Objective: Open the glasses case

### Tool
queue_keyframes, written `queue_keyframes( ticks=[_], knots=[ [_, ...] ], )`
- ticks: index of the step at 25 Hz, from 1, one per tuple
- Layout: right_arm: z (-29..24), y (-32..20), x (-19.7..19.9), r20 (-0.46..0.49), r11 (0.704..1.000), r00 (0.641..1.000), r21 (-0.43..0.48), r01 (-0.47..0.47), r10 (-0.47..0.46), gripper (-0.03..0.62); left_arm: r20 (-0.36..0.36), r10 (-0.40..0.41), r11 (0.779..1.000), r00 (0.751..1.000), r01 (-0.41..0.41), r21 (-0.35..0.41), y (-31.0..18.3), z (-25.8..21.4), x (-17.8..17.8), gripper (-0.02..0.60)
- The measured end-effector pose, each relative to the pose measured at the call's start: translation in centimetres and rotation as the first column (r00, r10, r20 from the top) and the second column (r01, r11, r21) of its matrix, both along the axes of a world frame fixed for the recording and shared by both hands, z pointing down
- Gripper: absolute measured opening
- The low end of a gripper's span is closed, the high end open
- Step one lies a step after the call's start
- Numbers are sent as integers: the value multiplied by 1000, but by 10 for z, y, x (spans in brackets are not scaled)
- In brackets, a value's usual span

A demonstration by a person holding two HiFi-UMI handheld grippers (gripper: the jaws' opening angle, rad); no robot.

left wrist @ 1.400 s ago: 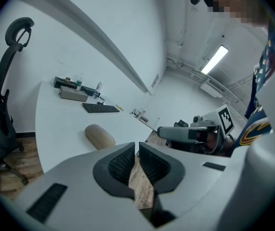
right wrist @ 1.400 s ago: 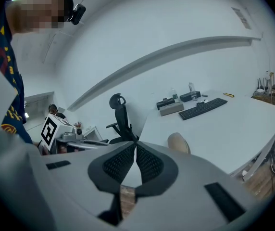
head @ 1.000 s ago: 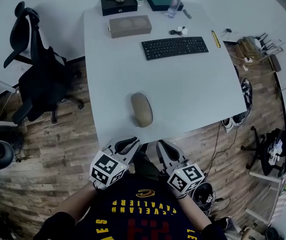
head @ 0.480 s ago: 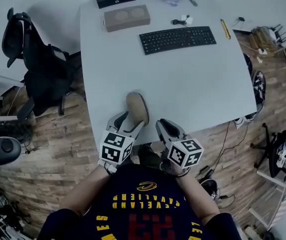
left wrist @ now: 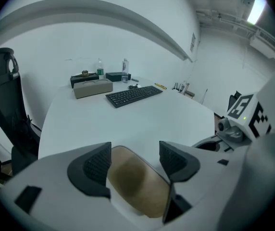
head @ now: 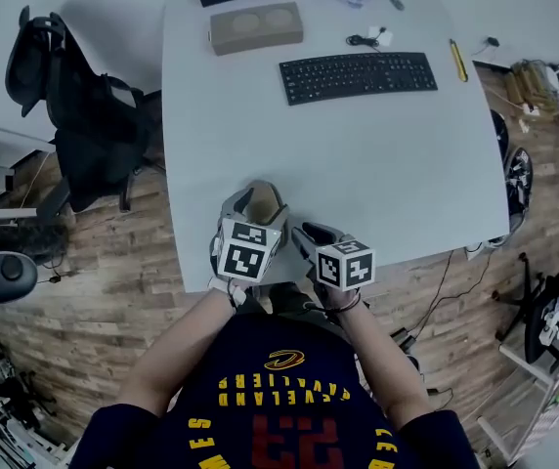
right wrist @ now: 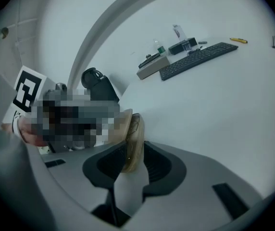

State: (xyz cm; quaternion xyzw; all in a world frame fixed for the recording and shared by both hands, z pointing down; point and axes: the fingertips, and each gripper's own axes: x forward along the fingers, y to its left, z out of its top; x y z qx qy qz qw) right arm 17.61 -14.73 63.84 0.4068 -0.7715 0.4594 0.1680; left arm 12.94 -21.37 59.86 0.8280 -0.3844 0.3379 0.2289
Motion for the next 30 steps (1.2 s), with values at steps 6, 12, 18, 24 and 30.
queue_keyframes(
  ticks=[6, 12, 18, 24, 30],
  knots=[
    [26, 2, -17, 115, 994, 991, -83, 73, -63, 120, 125, 33, 999, 992, -30, -28, -6, 32, 6, 350],
    [38, 5, -21, 126, 991, 991, -118, 55, -40, 92, 174, 90, 996, 981, -86, -28, -5, 44, 2, 354],
    [37, 5, -24, 108, 994, 994, -110, 12, 0, 49, 120, 88, 996, 989, -85, -31, -3, 36, -8, 354],
    [38, 5, -27, 52, 994, 999, -113, 4, 2, 46, 59, 55, 998, 997, -54, -20, 1, 23, -32, 354],
    [39, 2, -29, 30, 995, 999, -97, -22, 25, 46, 6, 8, 1000, 1000, -8, -5, 2, 14, -55, 353]
  ],
)
